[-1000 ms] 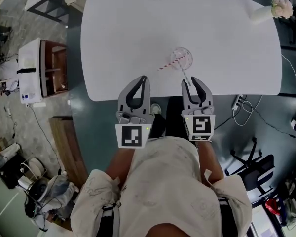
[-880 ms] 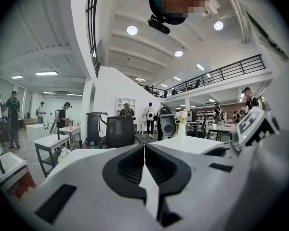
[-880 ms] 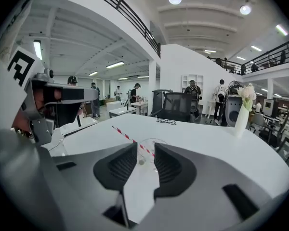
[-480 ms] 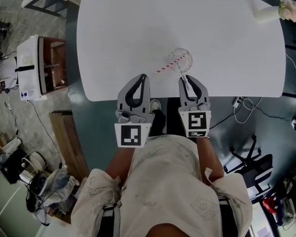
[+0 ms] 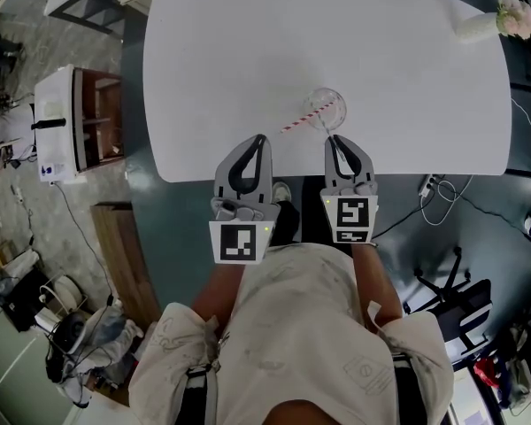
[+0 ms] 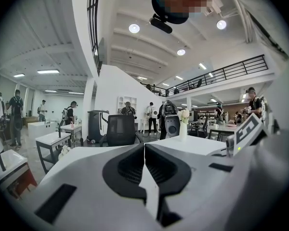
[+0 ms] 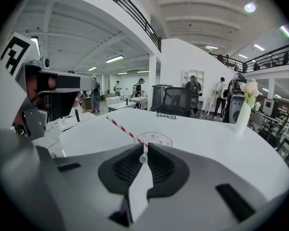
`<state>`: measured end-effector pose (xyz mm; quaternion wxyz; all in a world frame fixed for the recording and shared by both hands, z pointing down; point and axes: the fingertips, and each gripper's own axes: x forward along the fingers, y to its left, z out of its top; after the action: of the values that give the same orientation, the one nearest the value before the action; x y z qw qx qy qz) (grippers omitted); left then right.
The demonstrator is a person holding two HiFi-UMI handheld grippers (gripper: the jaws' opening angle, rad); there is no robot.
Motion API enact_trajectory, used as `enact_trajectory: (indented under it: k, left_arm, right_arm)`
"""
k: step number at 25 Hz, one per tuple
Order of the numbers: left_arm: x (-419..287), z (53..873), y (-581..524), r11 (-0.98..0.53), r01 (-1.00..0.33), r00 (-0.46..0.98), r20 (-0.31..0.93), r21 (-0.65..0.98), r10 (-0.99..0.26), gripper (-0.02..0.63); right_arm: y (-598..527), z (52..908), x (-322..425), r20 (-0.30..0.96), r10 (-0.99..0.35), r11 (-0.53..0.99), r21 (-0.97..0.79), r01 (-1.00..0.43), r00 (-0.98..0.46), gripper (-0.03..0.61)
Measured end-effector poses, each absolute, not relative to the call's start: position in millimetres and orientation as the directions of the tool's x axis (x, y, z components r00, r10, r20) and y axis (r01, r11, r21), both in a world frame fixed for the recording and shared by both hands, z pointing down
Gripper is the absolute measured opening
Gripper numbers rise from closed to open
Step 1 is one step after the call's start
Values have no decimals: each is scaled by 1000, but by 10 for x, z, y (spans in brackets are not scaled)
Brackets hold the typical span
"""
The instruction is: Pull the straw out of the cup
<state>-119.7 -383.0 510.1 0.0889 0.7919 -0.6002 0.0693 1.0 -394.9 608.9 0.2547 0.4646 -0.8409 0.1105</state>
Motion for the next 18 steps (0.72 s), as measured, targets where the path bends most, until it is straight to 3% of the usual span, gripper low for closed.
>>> enact_trajectory:
  k: [18]
  left_arm:
    - [-1211,4654,-3329,-317,-948,318,102,27,-943,6]
  right_arm:
    - [-3468,5648,198,470,-808,462,131,-877,-355,23]
